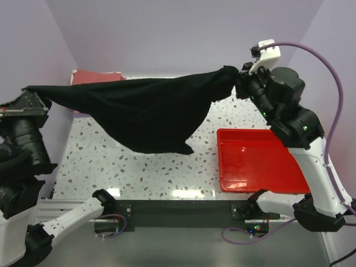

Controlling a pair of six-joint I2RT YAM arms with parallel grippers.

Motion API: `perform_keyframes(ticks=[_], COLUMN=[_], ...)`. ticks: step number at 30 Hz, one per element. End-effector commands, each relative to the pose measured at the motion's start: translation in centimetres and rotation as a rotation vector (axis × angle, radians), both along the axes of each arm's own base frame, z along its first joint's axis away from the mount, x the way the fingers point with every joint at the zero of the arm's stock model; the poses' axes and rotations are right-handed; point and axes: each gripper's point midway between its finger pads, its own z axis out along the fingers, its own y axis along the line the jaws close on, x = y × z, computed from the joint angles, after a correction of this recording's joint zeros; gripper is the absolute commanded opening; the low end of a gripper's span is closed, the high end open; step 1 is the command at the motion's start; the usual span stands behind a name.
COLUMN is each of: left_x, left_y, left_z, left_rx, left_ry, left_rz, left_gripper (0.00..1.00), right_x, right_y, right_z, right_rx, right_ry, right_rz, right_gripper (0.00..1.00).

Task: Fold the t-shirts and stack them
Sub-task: Flatten the tshirt out

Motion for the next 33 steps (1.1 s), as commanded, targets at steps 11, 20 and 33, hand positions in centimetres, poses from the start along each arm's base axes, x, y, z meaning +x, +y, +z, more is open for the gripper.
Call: perform_keyframes(ticks=[11,20,33], left_x=[3.3,15.5,23.8], left_y=[-4.1,-6.9,-8.2], left_z=[6.8,1.4,10.7], left_rx=[0.155,0.252,0.275], left_ry=[-0.098,0.097,-0.157], left_rz=[-0.103,-0.002,-0.324], left_gripper=[0.0,0.0,0.0], right_x=[-1.8,7.4,11.3], right_y=[-0.1,0.1,-2.6], right_z=[6.5,4.2,16.7], right_rx=[0.027,-0.103,-0.036], right_ry=[-0.149,-0.121,-0.49], right_rz=[0.071,-0.072,-0.11], right_gripper=[0.0,0.0,0.0])
